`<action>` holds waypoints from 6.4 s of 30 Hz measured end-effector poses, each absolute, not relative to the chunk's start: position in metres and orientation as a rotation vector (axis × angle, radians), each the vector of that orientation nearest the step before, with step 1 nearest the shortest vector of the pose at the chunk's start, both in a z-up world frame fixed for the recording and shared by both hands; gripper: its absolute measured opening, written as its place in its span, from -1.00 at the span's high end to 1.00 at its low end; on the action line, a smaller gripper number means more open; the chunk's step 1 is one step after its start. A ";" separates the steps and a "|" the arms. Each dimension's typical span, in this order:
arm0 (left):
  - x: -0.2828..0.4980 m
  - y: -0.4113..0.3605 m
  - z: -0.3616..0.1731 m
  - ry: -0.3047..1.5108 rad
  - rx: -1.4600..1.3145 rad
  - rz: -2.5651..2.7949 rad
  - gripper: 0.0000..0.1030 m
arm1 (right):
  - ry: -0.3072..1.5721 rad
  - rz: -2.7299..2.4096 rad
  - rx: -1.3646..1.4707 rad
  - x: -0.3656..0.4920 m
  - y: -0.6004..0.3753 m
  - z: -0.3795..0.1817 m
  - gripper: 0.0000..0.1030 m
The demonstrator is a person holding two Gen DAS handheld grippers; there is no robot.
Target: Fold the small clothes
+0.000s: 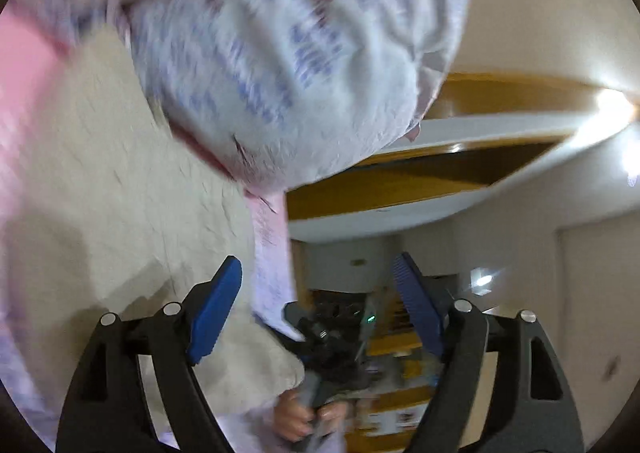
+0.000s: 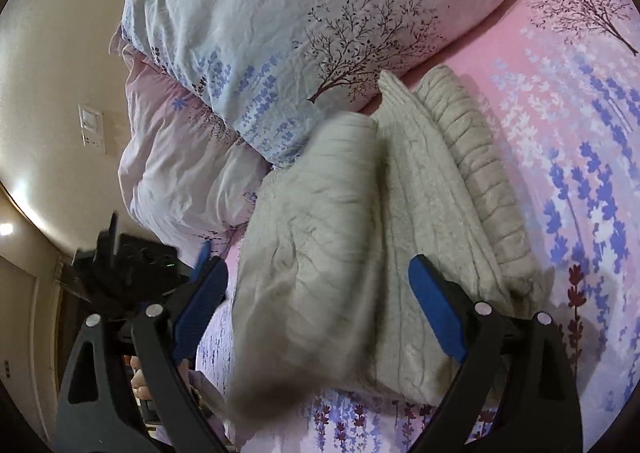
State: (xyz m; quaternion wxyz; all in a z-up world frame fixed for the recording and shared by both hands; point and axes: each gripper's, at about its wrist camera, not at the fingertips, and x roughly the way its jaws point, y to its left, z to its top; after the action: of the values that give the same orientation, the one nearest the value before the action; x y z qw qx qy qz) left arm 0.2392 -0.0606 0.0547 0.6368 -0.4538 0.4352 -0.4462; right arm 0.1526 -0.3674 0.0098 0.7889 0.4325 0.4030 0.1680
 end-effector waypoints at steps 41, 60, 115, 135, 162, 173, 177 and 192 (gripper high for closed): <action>0.176 -0.096 0.058 0.856 0.099 -0.433 -0.75 | 0.751 0.120 0.506 0.175 -0.354 0.078 0.75; 0.159 -0.083 0.049 0.888 0.191 -0.561 -0.76 | 0.845 0.078 0.649 0.117 -0.401 0.059 -0.15; 0.258 -0.110 0.024 1.140 -0.336 -0.605 0.04 | 0.833 0.097 0.728 0.164 -0.404 0.037 0.84; 0.254 -0.069 0.023 1.045 -0.350 -0.629 -0.48 | 0.933 0.010 0.760 0.159 -0.415 0.022 -0.45; 0.240 -0.021 0.047 1.041 -0.441 -0.736 0.30 | 0.922 0.354 0.814 0.161 -0.341 0.045 0.42; 0.223 0.080 0.039 1.005 -0.357 -0.490 0.17 | 1.016 0.274 0.430 0.174 -0.228 0.026 -0.14; 0.191 0.079 0.074 0.843 -0.178 -0.377 -0.30 | 0.849 0.140 0.379 0.146 -0.243 0.062 -0.24; 0.155 -0.010 0.049 0.862 0.179 -0.290 -0.97 | 0.858 0.189 0.073 0.103 -0.180 0.053 0.21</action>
State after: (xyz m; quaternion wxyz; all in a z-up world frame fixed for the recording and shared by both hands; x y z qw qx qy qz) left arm 0.1554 -0.0096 0.0489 0.8945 0.0864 0.4158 -0.1397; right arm 0.1026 -0.1798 0.0528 0.9044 0.0355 0.4152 0.0917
